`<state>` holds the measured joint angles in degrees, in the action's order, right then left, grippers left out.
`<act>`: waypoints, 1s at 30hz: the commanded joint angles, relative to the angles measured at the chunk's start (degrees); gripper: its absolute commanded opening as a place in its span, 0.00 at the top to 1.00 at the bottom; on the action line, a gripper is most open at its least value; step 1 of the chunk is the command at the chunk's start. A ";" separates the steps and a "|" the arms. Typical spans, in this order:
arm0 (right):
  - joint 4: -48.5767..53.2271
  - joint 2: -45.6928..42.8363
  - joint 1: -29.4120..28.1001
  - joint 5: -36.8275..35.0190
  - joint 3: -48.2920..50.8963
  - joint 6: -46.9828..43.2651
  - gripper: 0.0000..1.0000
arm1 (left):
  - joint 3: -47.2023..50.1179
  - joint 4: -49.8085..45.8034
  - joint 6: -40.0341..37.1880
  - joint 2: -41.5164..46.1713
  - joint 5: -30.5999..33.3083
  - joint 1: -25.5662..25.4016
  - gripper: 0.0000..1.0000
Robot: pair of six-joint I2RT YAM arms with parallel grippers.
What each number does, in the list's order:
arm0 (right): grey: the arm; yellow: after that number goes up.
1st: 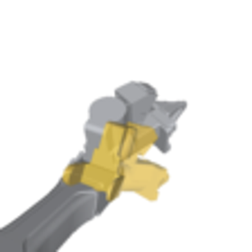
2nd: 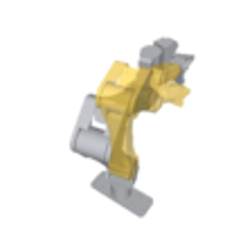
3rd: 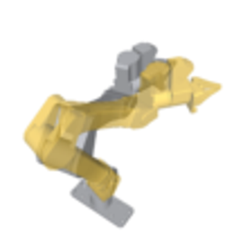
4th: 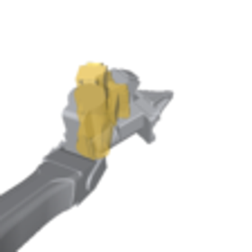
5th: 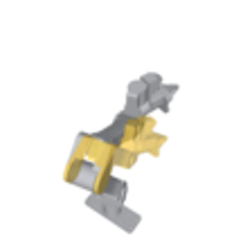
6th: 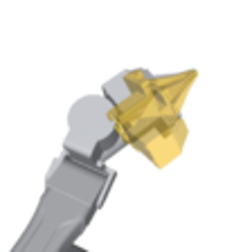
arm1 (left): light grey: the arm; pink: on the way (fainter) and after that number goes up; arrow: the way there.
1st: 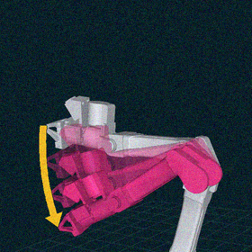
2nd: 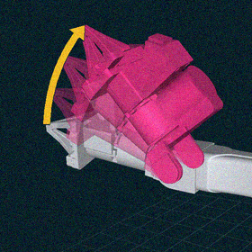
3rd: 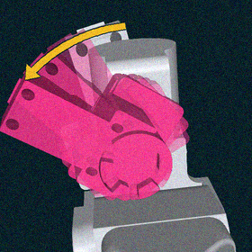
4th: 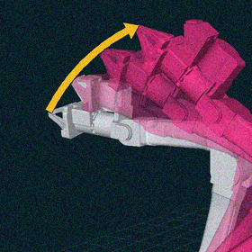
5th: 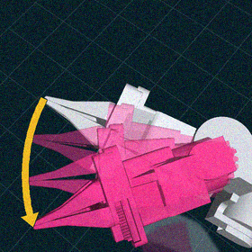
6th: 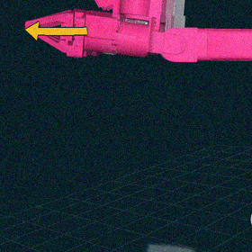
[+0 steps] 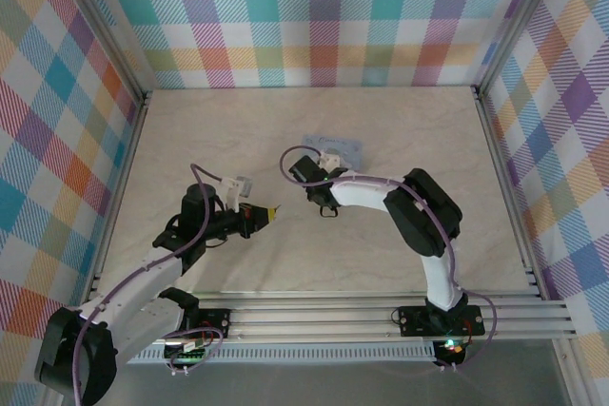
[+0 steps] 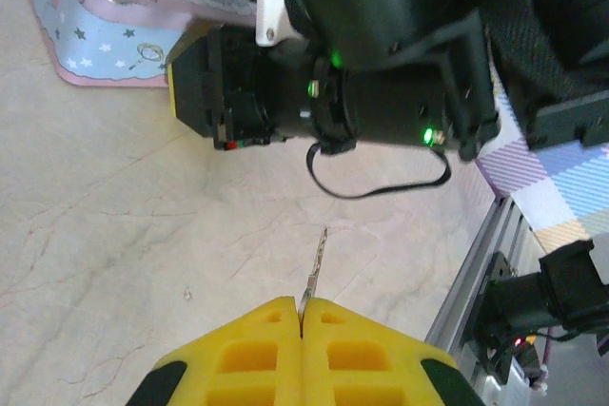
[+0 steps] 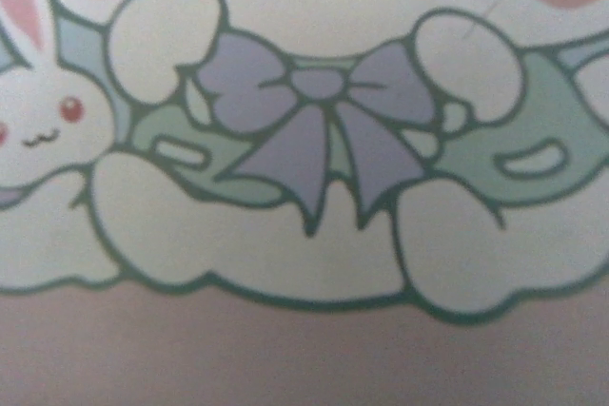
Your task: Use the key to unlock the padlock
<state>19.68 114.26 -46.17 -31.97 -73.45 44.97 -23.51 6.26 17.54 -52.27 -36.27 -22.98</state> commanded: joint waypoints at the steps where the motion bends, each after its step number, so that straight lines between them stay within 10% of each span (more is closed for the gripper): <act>1: 2.41 -4.91 1.53 6.92 1.00 -3.05 1.00 | 1.19 2.97 -4.17 -0.23 0.37 -1.97 1.00; 19: 18.43 -10.67 10.13 46.21 -7.31 -3.10 1.00 | 1.56 38.66 -5.46 -27.06 11.68 -11.47 1.00; 30: 18.39 -11.27 13.54 57.07 -8.08 -0.38 1.00 | 0.83 58.64 1.74 -40.59 11.39 -11.43 1.00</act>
<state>37.60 105.60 -33.34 19.53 -79.50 42.98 -22.20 55.64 16.64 -91.05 -24.36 -34.00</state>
